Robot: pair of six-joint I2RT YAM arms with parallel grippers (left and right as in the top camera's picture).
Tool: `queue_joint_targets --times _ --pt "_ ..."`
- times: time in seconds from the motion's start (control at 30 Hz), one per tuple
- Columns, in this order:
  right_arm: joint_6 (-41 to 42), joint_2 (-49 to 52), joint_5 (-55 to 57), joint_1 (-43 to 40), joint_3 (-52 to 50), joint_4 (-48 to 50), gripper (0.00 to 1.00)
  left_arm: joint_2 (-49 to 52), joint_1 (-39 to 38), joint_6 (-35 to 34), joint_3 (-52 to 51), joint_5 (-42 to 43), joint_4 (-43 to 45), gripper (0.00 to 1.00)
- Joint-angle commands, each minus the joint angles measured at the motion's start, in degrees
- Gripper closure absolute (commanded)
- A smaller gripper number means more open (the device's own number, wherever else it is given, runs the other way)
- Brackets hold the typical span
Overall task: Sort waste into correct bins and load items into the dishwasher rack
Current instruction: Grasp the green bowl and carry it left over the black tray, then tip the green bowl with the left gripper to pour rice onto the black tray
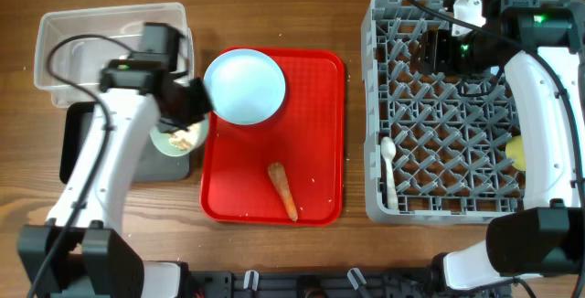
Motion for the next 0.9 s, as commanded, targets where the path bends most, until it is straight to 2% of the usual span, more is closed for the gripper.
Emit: queue_joint_targets --times 0.0,0.2,0.3,0.5,0.57,0.73,0.87 --pt "-0.98 0.74 -0.31 0.13 -0.04 -0.15 0.31 -1.14 8.48 9.7 1.22 11.74 0.22 0.96" --pt "-0.96 0.74 -0.33 0.13 -0.04 -0.15 0.31 -1.03 19.5 18.1 1.05 21.62 0.52 0.96" --pt "-0.98 0.74 -0.31 0.13 -0.04 -0.11 0.31 -0.46 24.68 23.91 -0.04 29.53 1.05 0.96" --pt "-1.22 0.74 -0.28 0.13 -0.04 -0.09 0.31 1.99 33.55 29.66 -4.26 41.66 3.13 0.96" --pt "-1.49 0.74 -0.31 0.13 -0.04 -0.07 0.31 3.06 36.0 32.46 -5.86 47.08 3.89 0.96" --pt "-2.12 0.72 -0.31 0.13 -0.04 -0.2 0.31 6.47 40.44 37.79 -8.48 54.49 4.24 0.96" --pt "-2.23 0.74 -0.31 0.13 -0.04 -0.22 0.31 8.63 42.18 37.77 -10.64 61.44 5.55 0.96"
